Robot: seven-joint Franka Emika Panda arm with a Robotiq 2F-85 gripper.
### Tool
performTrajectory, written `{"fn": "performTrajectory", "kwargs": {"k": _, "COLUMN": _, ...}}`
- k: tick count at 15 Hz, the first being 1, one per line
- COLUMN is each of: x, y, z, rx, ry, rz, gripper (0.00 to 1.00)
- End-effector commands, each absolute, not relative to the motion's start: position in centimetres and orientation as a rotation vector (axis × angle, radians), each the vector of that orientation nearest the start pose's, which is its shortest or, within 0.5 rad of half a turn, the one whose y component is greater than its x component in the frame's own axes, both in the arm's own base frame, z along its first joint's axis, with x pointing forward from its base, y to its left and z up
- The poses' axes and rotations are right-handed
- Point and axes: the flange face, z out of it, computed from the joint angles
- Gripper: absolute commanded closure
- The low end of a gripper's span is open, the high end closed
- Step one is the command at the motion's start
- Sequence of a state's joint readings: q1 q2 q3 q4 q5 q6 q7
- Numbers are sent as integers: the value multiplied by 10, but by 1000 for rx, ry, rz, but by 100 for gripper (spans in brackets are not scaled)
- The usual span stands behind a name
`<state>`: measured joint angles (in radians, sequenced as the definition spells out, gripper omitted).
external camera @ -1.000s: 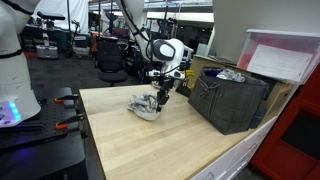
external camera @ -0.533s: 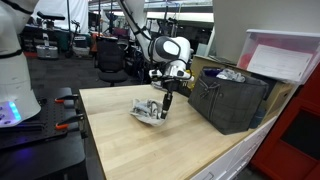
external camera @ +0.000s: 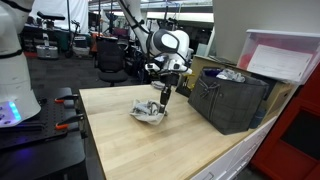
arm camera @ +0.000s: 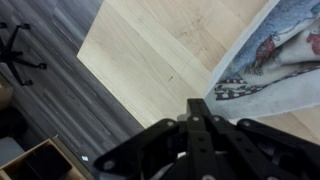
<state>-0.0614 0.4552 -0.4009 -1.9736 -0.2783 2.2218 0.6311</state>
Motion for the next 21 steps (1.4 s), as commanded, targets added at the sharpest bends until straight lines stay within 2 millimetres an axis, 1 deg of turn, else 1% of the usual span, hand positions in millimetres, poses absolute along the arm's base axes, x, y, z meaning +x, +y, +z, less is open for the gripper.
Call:
{"fn": "performTrajectory", "kwargs": {"k": 1, "x": 517, "y": -251, "z": 302, "rx": -3117, "ry": 1476, "rz": 103, "gripper": 100}}
{"fn": "performTrajectory", "kwargs": {"k": 2, "x": 517, "y": -250, "z": 315, "rx": -3117, "ry": 1481, "rz": 58, "gripper": 100}}
{"fn": "performTrajectory", "kwargs": {"k": 4, "x": 517, "y": -250, "z": 336, "rx": -3136, "ry": 1491, "rz": -7, "gripper": 100}}
{"fn": "performTrajectory", "kwargs": {"k": 6, "x": 518, "y": -252, "z": 349, "rx": -3177, "ry": 1492, "rz": -51, "gripper": 100}}
{"fn": "performTrajectory", "kwargs": {"k": 7, "x": 518, "y": -254, "z": 350, "rx": -3197, "ry": 1503, "rz": -48, "gripper": 100}}
{"fn": "performTrajectory", "kwargs": {"k": 8, "x": 518, "y": -255, "z": 348, "rx": -3205, "ry": 1510, "rz": -41, "gripper": 90}}
{"fn": "performTrajectory", "kwargs": {"k": 9, "x": 517, "y": -255, "z": 345, "rx": -3219, "ry": 1528, "rz": -28, "gripper": 73}}
{"fn": "performTrajectory", "kwargs": {"k": 10, "x": 515, "y": -254, "z": 340, "rx": -3226, "ry": 1527, "rz": -12, "gripper": 68}}
{"fn": "performTrajectory", "kwargs": {"k": 12, "x": 511, "y": -250, "z": 327, "rx": -3241, "ry": 1535, "rz": 21, "gripper": 53}}
{"fn": "performTrajectory", "kwargs": {"k": 13, "x": 509, "y": -244, "z": 320, "rx": -3247, "ry": 1504, "rz": 41, "gripper": 44}}
{"fn": "performTrajectory", "kwargs": {"k": 15, "x": 510, "y": -219, "z": 303, "rx": -3254, "ry": 1386, "rz": 83, "gripper": 30}}
{"fn": "performTrajectory", "kwargs": {"k": 17, "x": 516, "y": -185, "z": 283, "rx": -3267, "ry": 1228, "rz": 99, "gripper": 15}}
{"fn": "performTrajectory", "kwargs": {"k": 18, "x": 523, "y": -166, "z": 274, "rx": -3267, "ry": 1114, "rz": 80, "gripper": 7}}
{"fn": "performTrajectory", "kwargs": {"k": 19, "x": 532, "y": -148, "z": 264, "rx": -3265, "ry": 1032, "rz": 71, "gripper": 1}}
{"fn": "performTrajectory", "kwargs": {"k": 21, "x": 549, "y": -116, "z": 248, "rx": -3264, "ry": 840, "rz": 52, "gripper": 0}}
